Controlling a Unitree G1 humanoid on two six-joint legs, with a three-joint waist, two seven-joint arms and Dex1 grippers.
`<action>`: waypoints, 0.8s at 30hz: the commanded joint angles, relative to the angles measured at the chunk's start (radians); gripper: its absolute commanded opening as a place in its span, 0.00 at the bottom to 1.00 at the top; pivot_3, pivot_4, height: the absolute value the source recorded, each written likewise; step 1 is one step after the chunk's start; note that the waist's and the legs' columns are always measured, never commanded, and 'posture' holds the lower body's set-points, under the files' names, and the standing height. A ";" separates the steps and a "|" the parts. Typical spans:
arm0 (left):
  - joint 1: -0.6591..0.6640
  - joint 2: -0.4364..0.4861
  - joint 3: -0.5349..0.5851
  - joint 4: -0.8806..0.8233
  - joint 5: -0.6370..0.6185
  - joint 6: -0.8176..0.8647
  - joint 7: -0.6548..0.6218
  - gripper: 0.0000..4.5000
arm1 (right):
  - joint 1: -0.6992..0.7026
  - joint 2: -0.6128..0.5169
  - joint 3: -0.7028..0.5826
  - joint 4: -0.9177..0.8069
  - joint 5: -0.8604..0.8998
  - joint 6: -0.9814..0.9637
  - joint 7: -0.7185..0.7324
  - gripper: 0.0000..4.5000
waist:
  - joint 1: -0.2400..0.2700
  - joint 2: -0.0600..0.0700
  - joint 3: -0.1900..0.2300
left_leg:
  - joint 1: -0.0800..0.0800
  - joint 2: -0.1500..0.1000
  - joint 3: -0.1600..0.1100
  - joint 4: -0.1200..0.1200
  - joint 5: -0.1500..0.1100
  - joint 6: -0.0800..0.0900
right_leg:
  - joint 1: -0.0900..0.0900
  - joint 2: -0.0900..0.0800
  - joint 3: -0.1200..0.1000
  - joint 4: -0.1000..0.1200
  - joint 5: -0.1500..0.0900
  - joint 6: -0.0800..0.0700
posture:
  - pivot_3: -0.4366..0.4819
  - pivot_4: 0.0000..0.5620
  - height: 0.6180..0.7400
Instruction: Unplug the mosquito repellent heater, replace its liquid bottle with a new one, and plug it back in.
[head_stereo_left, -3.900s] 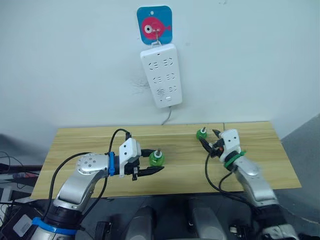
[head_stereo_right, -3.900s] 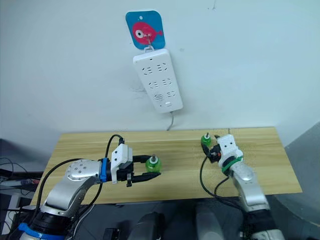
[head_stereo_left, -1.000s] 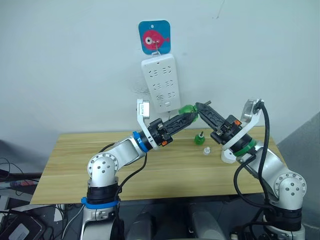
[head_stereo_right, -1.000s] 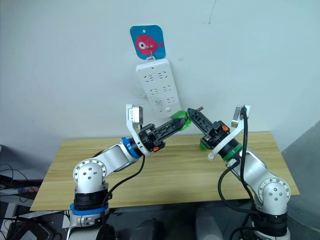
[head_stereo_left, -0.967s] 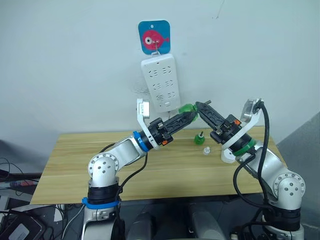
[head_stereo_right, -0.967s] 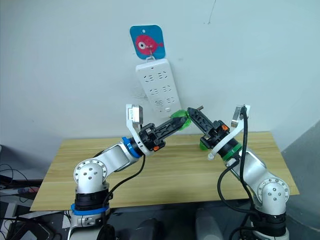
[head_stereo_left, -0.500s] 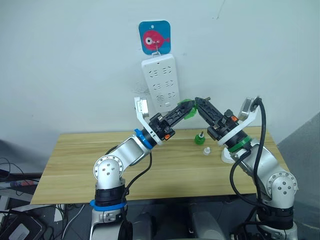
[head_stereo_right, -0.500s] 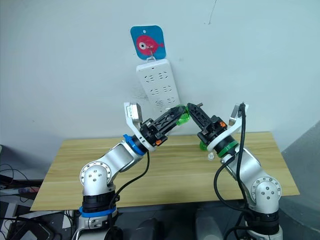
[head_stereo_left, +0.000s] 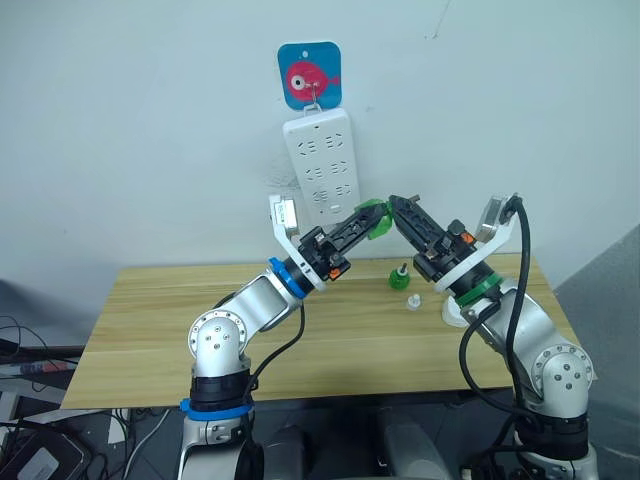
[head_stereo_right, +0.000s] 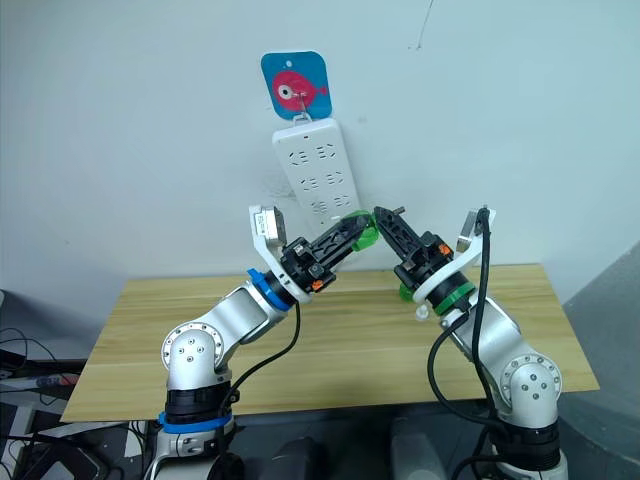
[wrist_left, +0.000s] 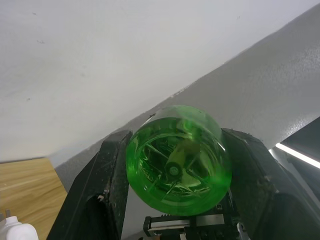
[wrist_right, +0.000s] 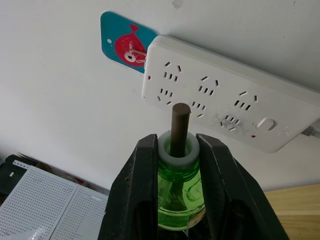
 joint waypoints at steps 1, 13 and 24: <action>-0.013 0.021 0.011 -0.017 -0.049 0.003 -0.013 0.54 | 0.016 -0.048 -0.030 -0.051 0.017 0.002 0.023 0.47 | 0.000 0.000 0.000 | 0.000 0.000 0.000 0.000 0.000 0.000 | 0.000 0.000 0.000 0.000 0.000 0.000 | 0.29 0.23 1.00; 0.032 0.248 0.034 0.000 -0.041 0.039 -0.082 0.54 | 0.148 -0.689 -0.148 -0.023 -0.208 0.286 0.096 1.00 | 0.002 -0.001 0.003 | 0.001 -0.001 0.003 -0.001 0.000 0.001 | 0.001 0.002 0.003 -0.002 -0.001 0.000 | 0.28 0.35 1.00; 0.122 0.330 -0.047 -0.063 0.168 -0.001 -0.275 0.54 | -0.269 -0.586 0.060 0.448 -0.445 0.699 -0.174 1.00 | 0.004 -0.011 0.028 | 0.003 0.006 0.014 -0.001 -0.001 0.002 | -0.001 0.008 0.020 -0.003 -0.001 -0.001 | 0.29 0.44 1.00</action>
